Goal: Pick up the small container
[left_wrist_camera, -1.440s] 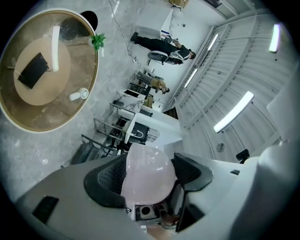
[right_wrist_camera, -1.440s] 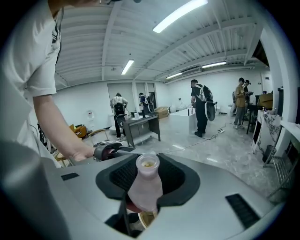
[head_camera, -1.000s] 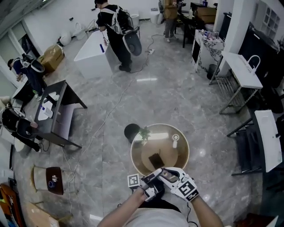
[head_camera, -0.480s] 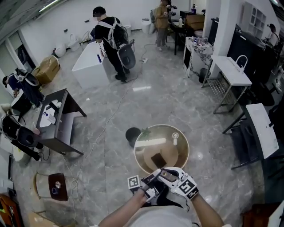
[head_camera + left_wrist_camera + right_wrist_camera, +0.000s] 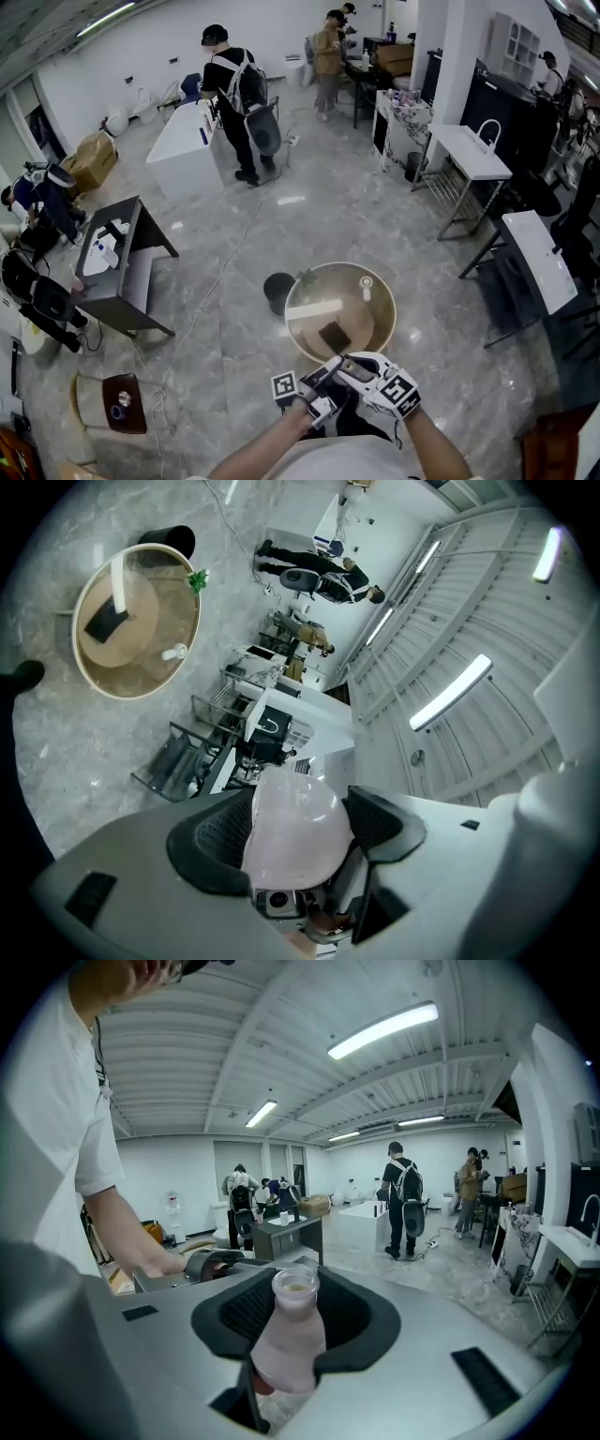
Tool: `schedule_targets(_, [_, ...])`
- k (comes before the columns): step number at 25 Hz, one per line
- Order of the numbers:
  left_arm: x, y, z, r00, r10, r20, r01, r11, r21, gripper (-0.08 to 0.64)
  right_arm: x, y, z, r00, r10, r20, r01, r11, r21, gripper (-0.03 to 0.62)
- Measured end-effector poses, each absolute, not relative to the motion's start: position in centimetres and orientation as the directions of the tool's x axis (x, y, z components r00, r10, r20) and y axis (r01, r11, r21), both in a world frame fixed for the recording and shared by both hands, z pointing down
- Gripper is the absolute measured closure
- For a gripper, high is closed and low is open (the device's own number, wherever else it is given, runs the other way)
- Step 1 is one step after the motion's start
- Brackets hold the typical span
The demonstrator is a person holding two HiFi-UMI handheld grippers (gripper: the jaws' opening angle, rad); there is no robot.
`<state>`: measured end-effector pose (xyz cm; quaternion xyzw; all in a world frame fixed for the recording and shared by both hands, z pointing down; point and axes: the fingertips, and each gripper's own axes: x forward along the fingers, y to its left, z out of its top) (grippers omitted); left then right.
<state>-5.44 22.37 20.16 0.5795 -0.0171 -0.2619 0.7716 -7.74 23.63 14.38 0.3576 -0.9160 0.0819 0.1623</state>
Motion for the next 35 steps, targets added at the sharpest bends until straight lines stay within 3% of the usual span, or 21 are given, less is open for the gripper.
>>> schedule_targets(15, [-4.0,25.1,17.6,0.882,-0.373,-0.289,0.364,0.149,0.919,0.230,-6.3,26.7,11.6,-0.683,-0.665,0.302,-0.698,0.716,-0.003,0.442])
schedule_targets(35, [0.3,26.1,15.9,0.855,-0.417,-0.308,0.390,0.127,0.912,0.230,-2.0,27.8,10.1,-0.719,-0.633,0.289,-0.659,0.752,0.007,0.442])
